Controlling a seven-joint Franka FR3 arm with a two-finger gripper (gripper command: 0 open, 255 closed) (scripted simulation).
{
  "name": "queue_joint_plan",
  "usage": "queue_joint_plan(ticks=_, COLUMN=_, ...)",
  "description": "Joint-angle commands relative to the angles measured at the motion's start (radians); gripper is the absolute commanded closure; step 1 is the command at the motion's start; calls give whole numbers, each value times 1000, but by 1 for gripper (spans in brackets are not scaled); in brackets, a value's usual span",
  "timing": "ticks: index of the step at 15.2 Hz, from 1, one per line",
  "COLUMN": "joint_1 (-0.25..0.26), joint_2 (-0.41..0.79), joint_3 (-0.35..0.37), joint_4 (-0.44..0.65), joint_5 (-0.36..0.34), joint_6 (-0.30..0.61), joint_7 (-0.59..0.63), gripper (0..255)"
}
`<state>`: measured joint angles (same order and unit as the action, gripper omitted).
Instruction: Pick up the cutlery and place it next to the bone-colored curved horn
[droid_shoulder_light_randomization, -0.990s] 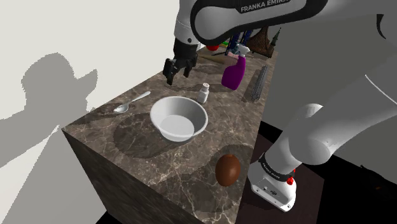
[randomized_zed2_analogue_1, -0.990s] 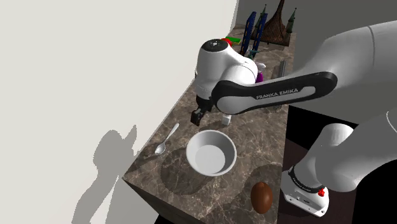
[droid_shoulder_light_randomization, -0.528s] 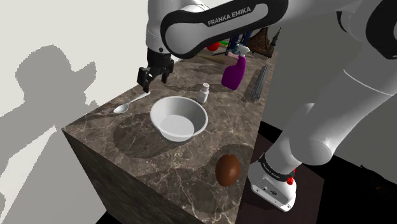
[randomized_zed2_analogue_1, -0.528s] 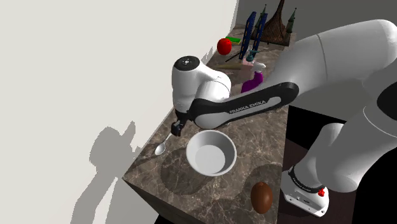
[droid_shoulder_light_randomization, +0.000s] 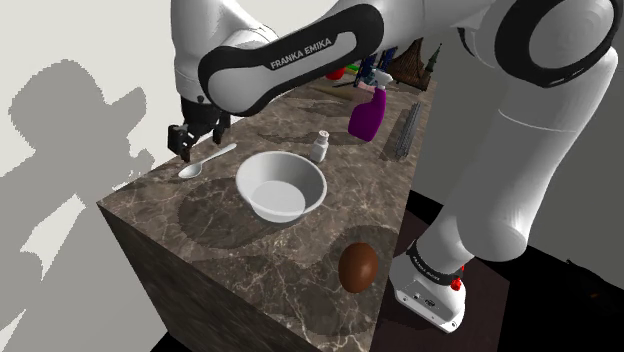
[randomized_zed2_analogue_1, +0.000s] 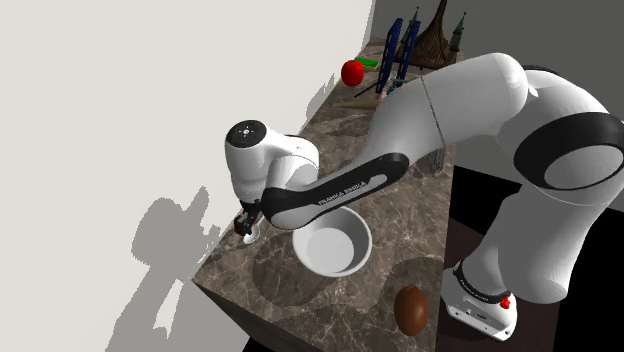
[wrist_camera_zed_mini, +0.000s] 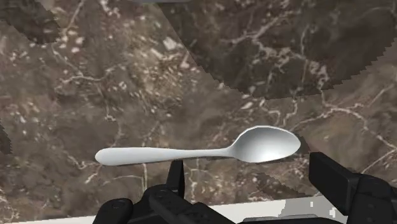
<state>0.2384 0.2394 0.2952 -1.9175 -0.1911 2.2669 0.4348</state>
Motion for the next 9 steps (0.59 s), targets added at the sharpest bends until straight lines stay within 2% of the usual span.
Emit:
queue_joint_plan(ticks=1, joint_1=27, joint_2=74, joint_3=3, joint_4=79, joint_5=-33, joint_6=-6, joint_7=24, gripper=0)
queue_joint_plan(ticks=3, joint_1=46, joint_2=120, joint_3=2, joint_4=128, joint_5=-52, joint_6=-10, joint_7=37, gripper=0)
queue_joint_plan(ticks=9, joint_1=52, joint_2=170, joint_3=-10, joint_4=119, joint_5=-75, joint_6=48, joint_7=51, gripper=0)
